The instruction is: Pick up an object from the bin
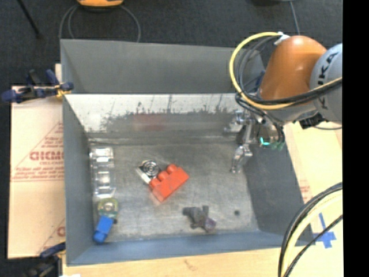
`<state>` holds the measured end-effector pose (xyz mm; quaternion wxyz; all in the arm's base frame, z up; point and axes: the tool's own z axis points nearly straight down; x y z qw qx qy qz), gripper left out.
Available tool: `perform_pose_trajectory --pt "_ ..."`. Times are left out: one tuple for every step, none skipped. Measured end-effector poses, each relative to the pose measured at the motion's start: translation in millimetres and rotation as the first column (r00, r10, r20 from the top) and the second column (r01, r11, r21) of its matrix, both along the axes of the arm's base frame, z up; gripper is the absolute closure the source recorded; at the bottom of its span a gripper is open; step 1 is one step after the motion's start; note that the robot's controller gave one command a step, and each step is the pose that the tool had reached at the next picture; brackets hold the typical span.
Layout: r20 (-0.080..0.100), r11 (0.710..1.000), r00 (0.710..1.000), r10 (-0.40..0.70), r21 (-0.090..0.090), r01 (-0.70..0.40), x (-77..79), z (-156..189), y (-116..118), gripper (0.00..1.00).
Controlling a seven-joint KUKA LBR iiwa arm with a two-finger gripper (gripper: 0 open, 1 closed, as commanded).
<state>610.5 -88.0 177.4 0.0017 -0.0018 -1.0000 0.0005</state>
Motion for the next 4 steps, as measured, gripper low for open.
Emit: perform_pose_trajectory --pt "0.013 0.972 0.972 0.233 -0.004 -0.233 -28.5 -104.6 97.9 0.00" --pt "0.011 0.847 0.847 0.531 -0.001 -0.531 -25.9 -75.7 154.0 0.00" --pt "0.010 0.768 0.768 0.640 -0.004 -0.640 -23.5 -69.4 151.7 0.00" --pt "0.026 0.685 0.685 0.728 -0.012 -0.728 -21.2 -99.2 153.0 0.00"
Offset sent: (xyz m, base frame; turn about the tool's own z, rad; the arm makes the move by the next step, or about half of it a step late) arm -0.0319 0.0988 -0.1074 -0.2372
